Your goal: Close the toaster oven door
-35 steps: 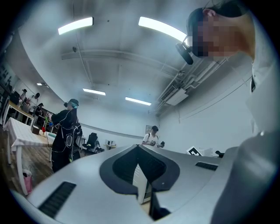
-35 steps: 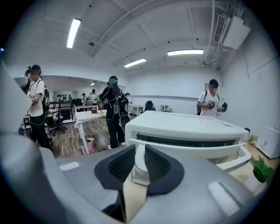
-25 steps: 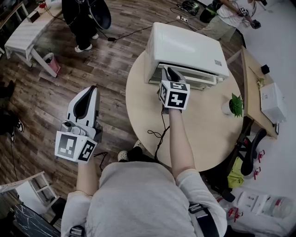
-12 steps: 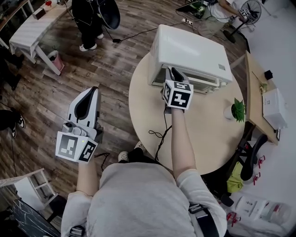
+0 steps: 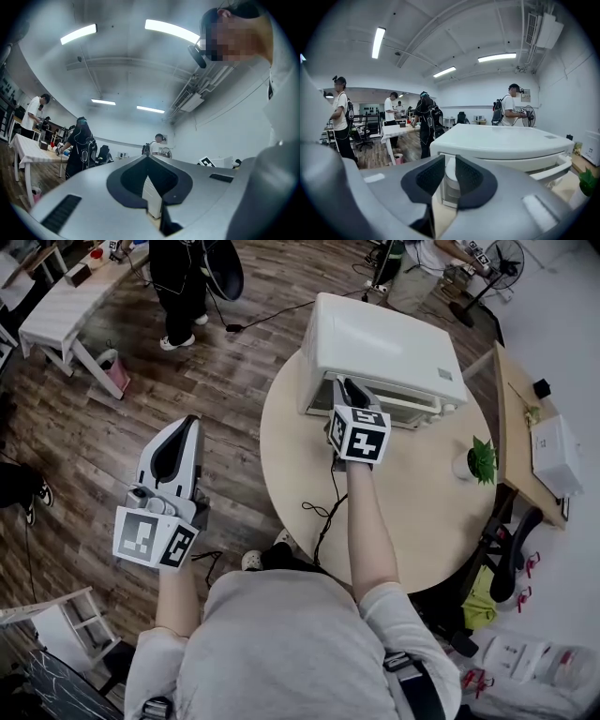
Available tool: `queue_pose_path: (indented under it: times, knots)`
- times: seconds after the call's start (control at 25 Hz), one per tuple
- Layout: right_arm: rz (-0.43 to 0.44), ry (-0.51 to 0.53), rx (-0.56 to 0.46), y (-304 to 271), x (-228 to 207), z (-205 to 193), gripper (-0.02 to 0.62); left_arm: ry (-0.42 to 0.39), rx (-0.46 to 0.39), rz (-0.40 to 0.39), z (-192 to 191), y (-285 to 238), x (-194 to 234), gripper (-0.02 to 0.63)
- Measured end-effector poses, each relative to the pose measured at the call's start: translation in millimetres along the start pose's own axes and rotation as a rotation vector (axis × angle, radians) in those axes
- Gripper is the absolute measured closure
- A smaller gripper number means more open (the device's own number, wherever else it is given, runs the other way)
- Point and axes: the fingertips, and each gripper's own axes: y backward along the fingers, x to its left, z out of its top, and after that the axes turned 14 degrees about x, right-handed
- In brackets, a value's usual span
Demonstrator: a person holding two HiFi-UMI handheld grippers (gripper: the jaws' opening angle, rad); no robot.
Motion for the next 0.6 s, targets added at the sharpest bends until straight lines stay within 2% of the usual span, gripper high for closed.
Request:
queue_pose_path:
  times: [0.08, 0.2, 0.6]
  knots:
    - [-0.001, 0.006, -0.026, 8, 2, 2, 0.517, -0.001, -0.003, -0.009, 2, 0, -1, 0.598]
    - [-0.005, 0.001, -0.061, 22, 2, 3, 0.583, 0.009, -0.007, -0.027, 0, -2, -3, 0.598]
    - [-0.011, -0.033, -0.172, 75, -5, -3, 0.584, -0.014, -0.005, -0.108, 5, -19, -25, 0.598]
